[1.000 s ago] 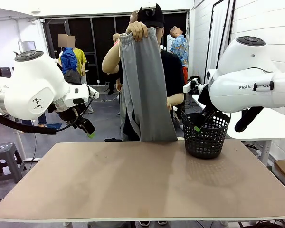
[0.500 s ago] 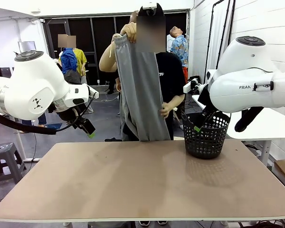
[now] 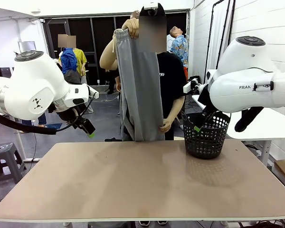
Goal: Fold the training pants.
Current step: Grab both ends of the Training pants handed by a person.
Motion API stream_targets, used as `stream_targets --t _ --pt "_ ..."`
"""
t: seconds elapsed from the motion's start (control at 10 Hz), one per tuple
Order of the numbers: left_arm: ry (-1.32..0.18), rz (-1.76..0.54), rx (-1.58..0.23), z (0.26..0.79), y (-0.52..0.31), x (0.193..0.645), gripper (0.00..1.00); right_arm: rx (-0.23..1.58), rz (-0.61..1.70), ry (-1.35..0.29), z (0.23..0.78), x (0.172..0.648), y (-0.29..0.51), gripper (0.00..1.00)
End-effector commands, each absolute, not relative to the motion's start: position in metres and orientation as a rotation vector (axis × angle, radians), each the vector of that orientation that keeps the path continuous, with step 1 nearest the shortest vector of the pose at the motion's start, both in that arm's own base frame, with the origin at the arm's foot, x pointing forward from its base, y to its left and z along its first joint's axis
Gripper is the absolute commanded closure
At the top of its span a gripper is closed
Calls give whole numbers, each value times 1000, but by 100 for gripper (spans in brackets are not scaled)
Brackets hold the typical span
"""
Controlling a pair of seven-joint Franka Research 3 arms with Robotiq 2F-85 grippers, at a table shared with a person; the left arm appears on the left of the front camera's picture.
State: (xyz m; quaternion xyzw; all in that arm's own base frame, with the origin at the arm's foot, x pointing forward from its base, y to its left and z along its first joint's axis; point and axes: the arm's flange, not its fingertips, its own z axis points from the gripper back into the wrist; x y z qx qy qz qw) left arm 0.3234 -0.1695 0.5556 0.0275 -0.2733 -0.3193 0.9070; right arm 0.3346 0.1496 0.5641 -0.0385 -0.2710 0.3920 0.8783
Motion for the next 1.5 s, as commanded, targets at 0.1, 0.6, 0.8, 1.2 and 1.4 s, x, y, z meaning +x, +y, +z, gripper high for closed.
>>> stream_targets --t 0.1,0.6,0.8,1.2,1.4 --pt "-573 -660 59 553 -169 323 0 -80 817 -569 564 335 150 0" --pt "-573 -660 59 553 -169 323 0 -80 817 -569 564 335 150 0" --pt "-573 -660 59 553 -169 323 0 -80 817 -569 564 335 150 0" --pt "-573 -660 59 553 -169 323 0 -80 817 -569 564 335 150 0" --pt "-573 -660 59 553 -169 323 0 -80 817 -569 564 335 150 0"
